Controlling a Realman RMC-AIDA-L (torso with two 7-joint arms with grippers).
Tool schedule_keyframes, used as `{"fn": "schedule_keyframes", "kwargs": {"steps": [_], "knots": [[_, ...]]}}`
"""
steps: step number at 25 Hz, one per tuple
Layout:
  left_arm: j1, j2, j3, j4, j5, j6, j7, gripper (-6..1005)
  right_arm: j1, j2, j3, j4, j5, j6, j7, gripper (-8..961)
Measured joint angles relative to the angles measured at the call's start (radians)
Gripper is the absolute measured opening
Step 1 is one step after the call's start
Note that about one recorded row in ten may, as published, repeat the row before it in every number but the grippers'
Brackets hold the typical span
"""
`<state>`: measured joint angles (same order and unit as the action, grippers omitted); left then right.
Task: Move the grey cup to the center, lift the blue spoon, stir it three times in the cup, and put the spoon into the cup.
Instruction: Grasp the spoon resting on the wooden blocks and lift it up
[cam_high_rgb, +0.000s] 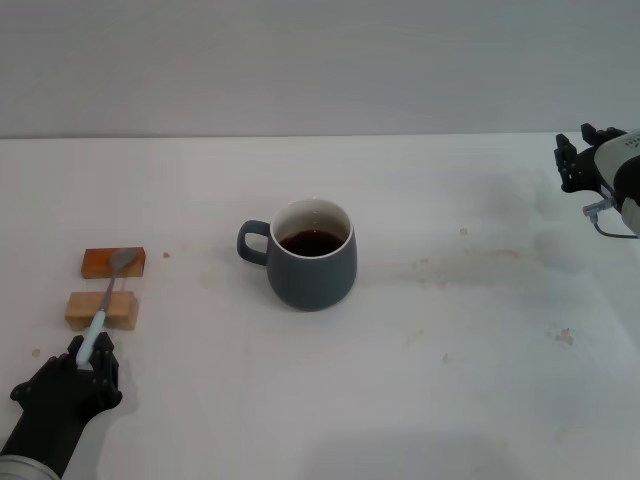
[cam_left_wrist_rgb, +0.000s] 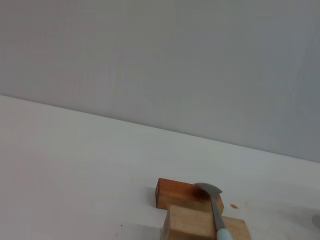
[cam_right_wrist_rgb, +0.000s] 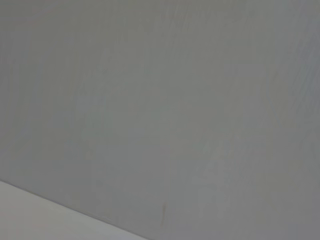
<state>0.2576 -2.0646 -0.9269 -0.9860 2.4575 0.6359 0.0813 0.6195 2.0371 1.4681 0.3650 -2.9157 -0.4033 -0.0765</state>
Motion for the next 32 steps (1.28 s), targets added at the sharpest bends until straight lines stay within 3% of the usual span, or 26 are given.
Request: {"fn": "schedule_keyframes", "kwargs": {"steps": [32], "knots": [[-0.006, -0.004, 0.001, 0.017, 0.000, 0.029, 0.013, 179, -0.001, 0.000, 0.000, 0.000, 0.000, 0.000, 0.000, 293]]}}
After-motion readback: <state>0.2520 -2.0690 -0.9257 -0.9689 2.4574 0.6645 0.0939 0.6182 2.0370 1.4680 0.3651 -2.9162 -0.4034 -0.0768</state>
